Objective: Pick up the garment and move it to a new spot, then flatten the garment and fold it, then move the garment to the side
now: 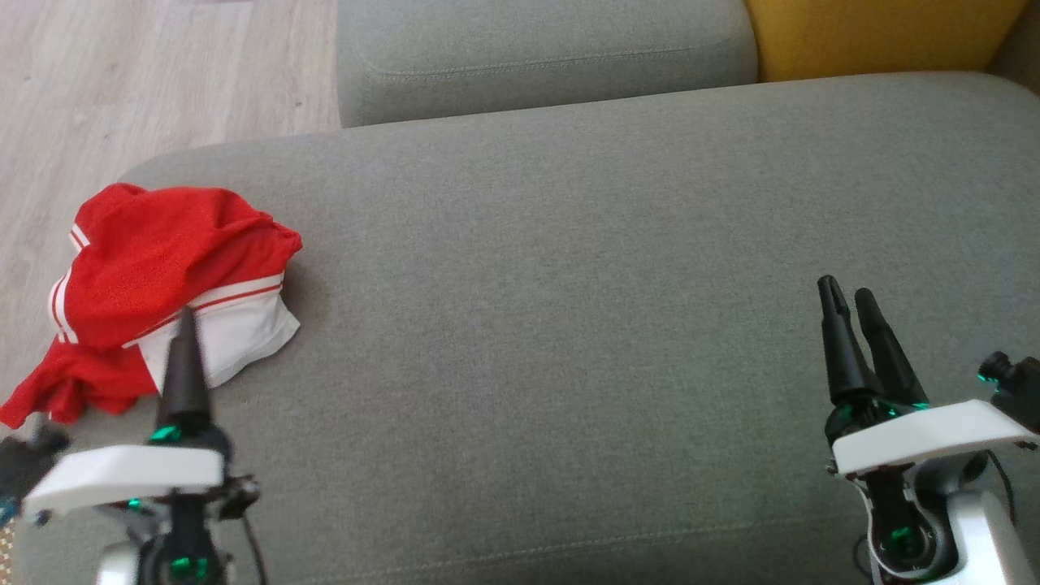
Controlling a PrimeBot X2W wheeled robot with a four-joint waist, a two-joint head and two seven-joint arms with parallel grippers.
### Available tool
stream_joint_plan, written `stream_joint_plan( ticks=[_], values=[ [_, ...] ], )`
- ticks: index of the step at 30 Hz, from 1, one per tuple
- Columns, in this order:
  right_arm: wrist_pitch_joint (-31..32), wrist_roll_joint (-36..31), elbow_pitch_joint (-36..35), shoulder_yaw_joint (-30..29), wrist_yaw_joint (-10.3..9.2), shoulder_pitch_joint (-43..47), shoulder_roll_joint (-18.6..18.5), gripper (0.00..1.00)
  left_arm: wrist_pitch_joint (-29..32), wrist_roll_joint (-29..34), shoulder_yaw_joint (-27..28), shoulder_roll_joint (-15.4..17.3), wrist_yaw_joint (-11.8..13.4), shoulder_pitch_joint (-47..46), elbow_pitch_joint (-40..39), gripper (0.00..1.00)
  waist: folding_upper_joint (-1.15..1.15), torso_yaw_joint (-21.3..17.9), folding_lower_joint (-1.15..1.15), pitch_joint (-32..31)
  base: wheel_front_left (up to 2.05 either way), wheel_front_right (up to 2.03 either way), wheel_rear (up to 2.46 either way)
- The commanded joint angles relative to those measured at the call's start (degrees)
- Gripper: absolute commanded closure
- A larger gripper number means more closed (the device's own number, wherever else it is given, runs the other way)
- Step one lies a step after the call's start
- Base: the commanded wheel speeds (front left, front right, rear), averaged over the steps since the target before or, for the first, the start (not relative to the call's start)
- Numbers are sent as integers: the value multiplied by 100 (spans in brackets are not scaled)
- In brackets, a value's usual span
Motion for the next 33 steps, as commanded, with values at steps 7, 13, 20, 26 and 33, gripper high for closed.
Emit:
stream_joint_plan(
  ticks=[7,13,20,26,33],
  values=[
    [-195,-875,-330,242,0,-287,-164,0,-174,1277,-457,77,11,-217,-471,0,0,-17,0,3,0,0,0],
    [-279,-1366,-478,341,-1,-259,-169,0,-258,2106,-753,115,105,-239,-607,0,0,-46,0,12,0,0,0],
    [-398,-2038,-616,405,-1,-219,-123,0,-375,3000,-1463,539,668,-302,-637,0,0,-86,0,13,0,0,0],
    [-499,-2465,-411,360,-1,-143,-56,0,-476,3368,-2042,855,1204,-341,-486,0,0,-104,0,-32,0,0,0],
    [-617,-2861,-369,380,-1,-98,-37,0,-593,3738,-2514,1068,1654,-389,-283,0,0,-102,0,-87,0,0,0]
  ],
)
